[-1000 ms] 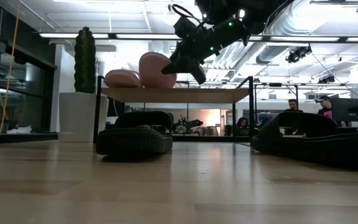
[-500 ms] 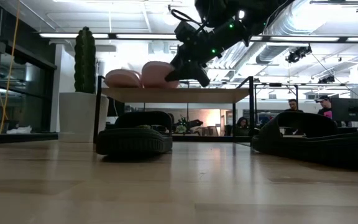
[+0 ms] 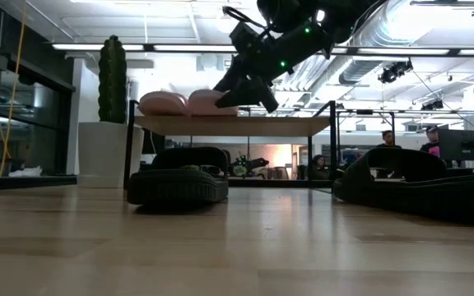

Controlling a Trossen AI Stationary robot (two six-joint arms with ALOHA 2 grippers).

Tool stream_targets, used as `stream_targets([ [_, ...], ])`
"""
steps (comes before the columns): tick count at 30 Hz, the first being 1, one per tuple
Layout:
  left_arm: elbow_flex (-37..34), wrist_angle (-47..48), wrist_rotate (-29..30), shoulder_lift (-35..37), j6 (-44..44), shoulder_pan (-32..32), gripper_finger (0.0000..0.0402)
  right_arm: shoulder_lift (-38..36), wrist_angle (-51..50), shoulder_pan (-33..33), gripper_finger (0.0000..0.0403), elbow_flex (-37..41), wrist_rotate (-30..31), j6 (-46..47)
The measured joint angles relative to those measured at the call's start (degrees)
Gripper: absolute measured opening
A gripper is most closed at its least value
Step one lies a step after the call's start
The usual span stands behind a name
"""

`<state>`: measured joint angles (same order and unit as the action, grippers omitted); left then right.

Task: Pick and place slides into the shelf
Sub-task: Put the left black slipper on the shelf

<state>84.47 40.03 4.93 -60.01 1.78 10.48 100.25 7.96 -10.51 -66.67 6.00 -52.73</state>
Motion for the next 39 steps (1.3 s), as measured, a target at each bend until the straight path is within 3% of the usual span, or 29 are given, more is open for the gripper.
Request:
stream_targets([
  [6,0.0,0.0,0.0,-0.3,0.0,0.0,0.0189,0.0,-0.1,2.0,0.0218,0.0,0.5,0.3],
  [24,0.0,2.8,0.0,-0.4,0.0,0.0,0.0189,-0.2,-3.1,9.7,0.0217,0.0,13.0,6.6],
  [39,-4.8,4.9,2.9,-1.8,-3.0,0.0,0.0189,-5.2,-14.3,15.2,0.0217,-4.4,11.6,20.6],
])
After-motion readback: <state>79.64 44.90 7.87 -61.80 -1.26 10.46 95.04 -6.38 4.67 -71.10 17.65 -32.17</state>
